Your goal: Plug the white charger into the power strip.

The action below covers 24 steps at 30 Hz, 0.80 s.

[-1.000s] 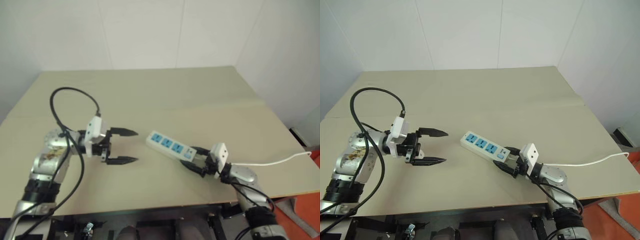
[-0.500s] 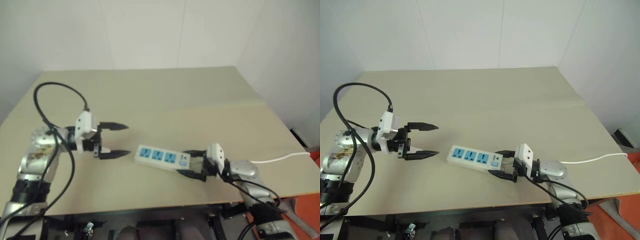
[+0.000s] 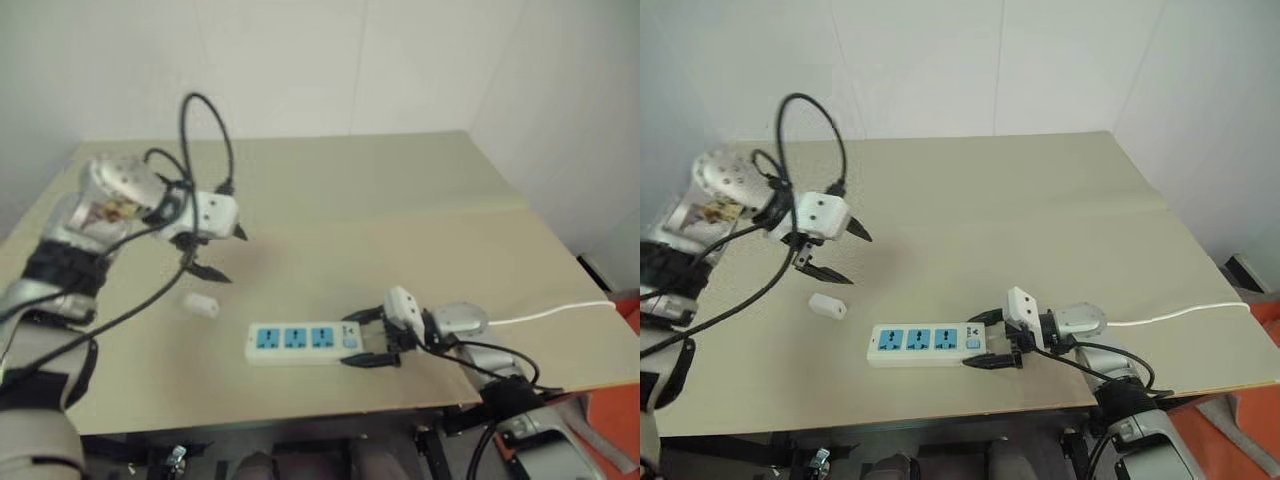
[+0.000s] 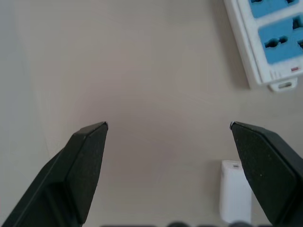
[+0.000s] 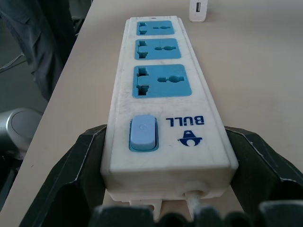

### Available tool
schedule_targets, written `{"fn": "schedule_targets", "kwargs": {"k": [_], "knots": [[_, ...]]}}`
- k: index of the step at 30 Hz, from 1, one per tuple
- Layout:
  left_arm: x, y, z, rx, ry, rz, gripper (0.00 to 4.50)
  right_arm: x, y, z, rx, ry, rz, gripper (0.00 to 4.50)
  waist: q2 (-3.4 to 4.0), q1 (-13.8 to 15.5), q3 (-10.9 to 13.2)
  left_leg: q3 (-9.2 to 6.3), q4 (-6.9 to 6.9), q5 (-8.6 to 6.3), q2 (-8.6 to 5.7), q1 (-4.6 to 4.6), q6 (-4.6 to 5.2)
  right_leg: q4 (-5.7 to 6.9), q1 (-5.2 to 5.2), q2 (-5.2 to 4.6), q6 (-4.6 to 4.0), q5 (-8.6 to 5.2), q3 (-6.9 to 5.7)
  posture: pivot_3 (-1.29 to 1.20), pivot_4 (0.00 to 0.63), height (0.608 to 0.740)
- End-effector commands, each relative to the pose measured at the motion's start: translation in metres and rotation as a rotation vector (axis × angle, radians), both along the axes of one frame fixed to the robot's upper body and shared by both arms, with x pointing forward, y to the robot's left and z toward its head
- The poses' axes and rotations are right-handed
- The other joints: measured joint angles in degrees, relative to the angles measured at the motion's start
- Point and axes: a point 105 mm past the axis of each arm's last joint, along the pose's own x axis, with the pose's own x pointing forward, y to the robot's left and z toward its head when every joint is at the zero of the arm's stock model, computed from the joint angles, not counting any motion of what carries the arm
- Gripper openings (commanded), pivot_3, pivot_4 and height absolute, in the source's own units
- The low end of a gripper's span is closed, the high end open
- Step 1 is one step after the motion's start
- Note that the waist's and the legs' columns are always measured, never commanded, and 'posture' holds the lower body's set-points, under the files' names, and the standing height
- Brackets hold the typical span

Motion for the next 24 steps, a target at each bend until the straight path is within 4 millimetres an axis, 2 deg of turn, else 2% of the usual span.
{"fn": "schedule_targets", "kwargs": {"k": [1, 9, 11, 16, 24], "knots": [[0.005, 0.005, -0.006, 0.148, 0.022, 0.004, 4.50, -0.002, 0.005, -0.011, -0.038, 0.036, -0.004, 3.42, 0.00, 0.0, 0.0, -0.02, 0.00, -0.02, 0.02, 0.01, 0.03, 0.03, 0.00, 0.04, 0.00, 0.00, -0.01, 0.00, 0.150, 0.740], [0.006, 0.014, -0.023, 0.289, 0.076, 0.027, 4.50, -0.003, 0.007, -0.021, -0.052, 0.046, -0.038, 3.42, 0.00, -0.1, 0.0, -0.02, 0.01, -0.04, 0.05, 0.03, 0.08, 0.04, 0.00, 0.07, 0.01, -0.01, 0.01, 0.00, 0.150, 0.740], [0.002, 0.018, -0.028, 0.305, 0.089, 0.013, 4.50, -0.003, 0.009, -0.022, -0.048, 0.049, -0.043, 3.42, -0.01, -0.1, 0.0, -0.02, 0.01, -0.05, 0.06, 0.04, 0.09, 0.05, 0.00, 0.08, 0.01, -0.01, 0.01, 0.00, 0.150, 0.740], [-0.009, 0.013, -0.033, 0.287, 0.121, -0.024, 4.50, -0.005, 0.013, -0.026, -0.050, 0.050, -0.043, 3.42, -0.02, -0.4, 0.0, -0.02, 0.01, -0.05, 0.07, 0.08, 0.10, 0.06, 0.04, 0.07, 0.01, -0.01, 0.03, 0.00, 0.150, 0.740], [-0.021, 0.020, -0.043, 0.342, 0.150, -0.032, 4.50, 0.000, 0.015, -0.024, -0.040, 0.041, -0.054, 3.42, -0.03, -1.1, 0.0, -0.02, 0.01, -0.07, 0.12, 0.20, 0.14, 0.08, 0.11, 0.13, 0.01, -0.02, 0.04, 0.00, 0.150, 0.740]]}}
